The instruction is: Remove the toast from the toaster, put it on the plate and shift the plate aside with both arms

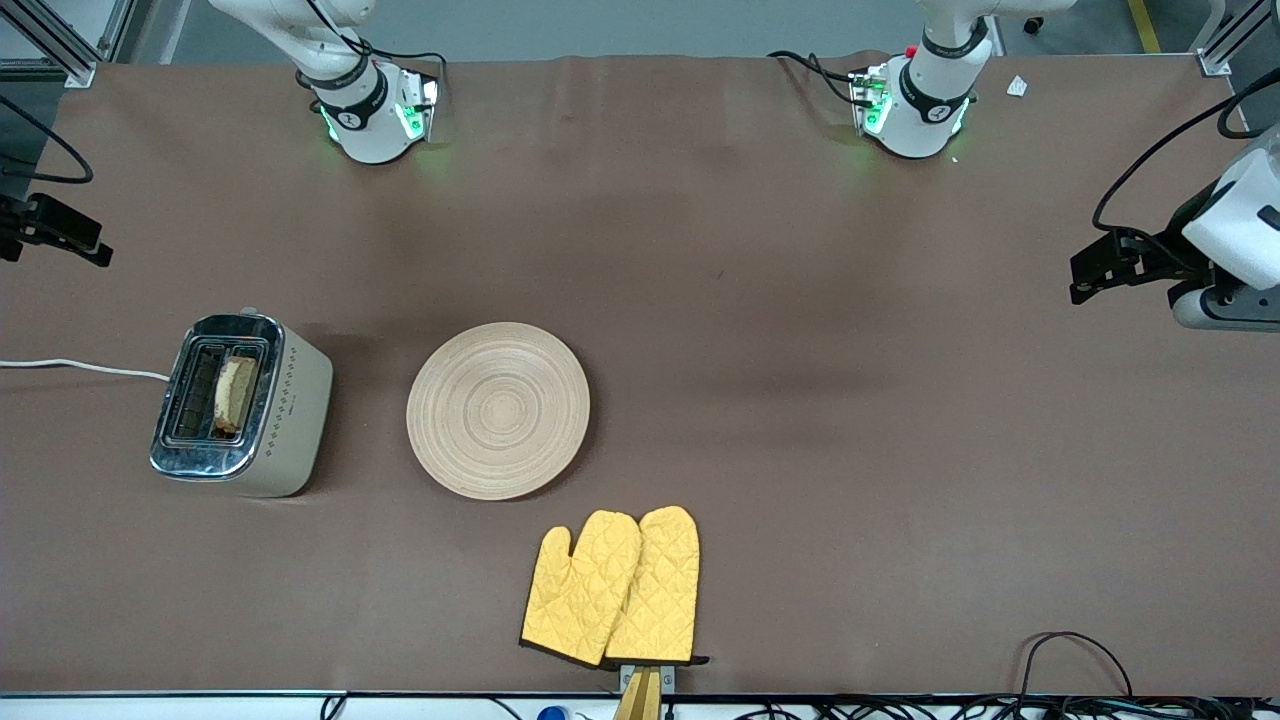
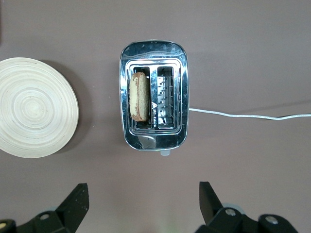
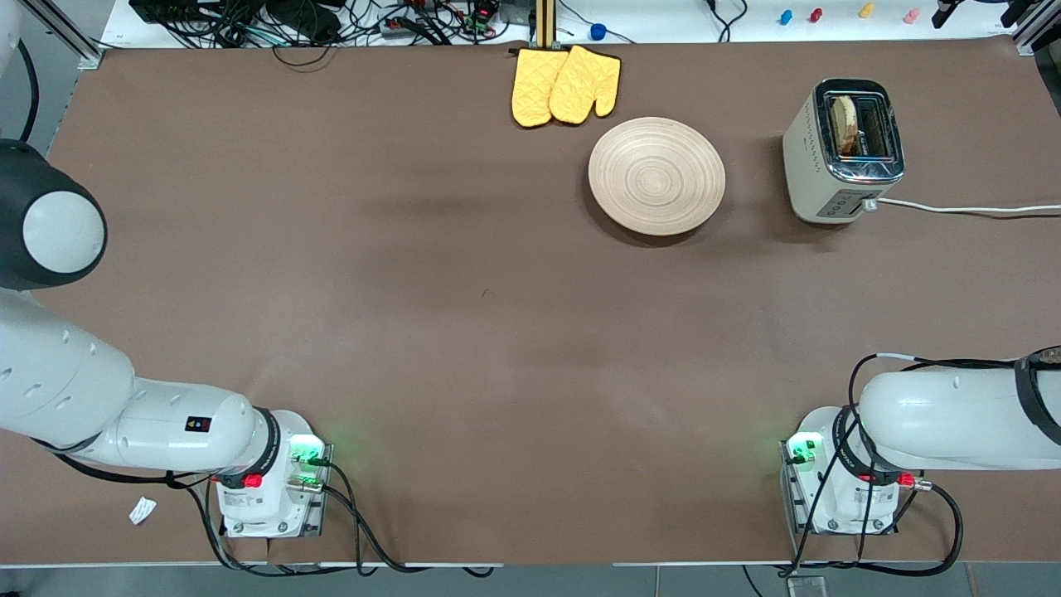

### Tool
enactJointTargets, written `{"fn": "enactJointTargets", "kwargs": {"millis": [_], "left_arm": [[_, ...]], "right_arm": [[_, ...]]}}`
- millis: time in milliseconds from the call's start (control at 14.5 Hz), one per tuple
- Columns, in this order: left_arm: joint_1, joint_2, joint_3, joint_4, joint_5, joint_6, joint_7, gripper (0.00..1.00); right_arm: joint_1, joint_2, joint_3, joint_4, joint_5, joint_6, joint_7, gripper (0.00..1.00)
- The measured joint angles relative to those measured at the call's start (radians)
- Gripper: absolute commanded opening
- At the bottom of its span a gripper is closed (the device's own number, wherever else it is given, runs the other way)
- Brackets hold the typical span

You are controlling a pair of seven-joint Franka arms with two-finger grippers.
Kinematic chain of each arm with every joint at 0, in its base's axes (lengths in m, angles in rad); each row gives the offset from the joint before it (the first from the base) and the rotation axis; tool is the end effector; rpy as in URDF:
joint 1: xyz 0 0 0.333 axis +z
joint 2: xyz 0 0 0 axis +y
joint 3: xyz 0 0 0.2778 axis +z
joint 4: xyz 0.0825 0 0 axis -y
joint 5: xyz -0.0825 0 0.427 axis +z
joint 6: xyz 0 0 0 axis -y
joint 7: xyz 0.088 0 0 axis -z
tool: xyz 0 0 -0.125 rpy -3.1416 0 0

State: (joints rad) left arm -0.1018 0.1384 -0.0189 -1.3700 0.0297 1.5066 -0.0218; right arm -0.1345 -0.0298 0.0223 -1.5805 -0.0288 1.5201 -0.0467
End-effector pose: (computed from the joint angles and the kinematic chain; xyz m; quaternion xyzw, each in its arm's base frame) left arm 0.6248 -0.0711 0.5806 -0.9987 0.0484 -0.0001 0.0135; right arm 0.5795 -0.0689 0.5766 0.9992 -0.0333 -0.0164 0.0135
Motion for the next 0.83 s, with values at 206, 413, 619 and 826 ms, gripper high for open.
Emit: {"fn": "enactJointTargets", "kwargs": {"millis": [206, 413, 619, 826], "left_arm": [[0.004, 0.000, 0.000, 0.000, 0.000, 0.000, 0.000, 1.00], [0.006, 0.000, 0.002, 0.000, 0.000, 0.000, 0.000, 1.00], [0.006, 0.004, 0.002, 0.000, 0.000, 0.000, 0.001, 1.00], [0.006, 0.023, 0.002, -0.001, -0.008, 0.000, 0.001, 1.00]], "right_arm": [[0.000, 0.000, 0.000, 0.000, 0.000, 0.000, 0.000, 1.00], [0.000, 0.000, 0.000, 0.000, 0.000, 0.000, 0.000, 1.00], [0.000, 0.005, 0.000, -0.012, 0.000, 0.007, 0.000, 1.00], [-0.006, 0.037, -0.003, -0.100, 0.001, 0.135, 0.000, 1.00]]}}
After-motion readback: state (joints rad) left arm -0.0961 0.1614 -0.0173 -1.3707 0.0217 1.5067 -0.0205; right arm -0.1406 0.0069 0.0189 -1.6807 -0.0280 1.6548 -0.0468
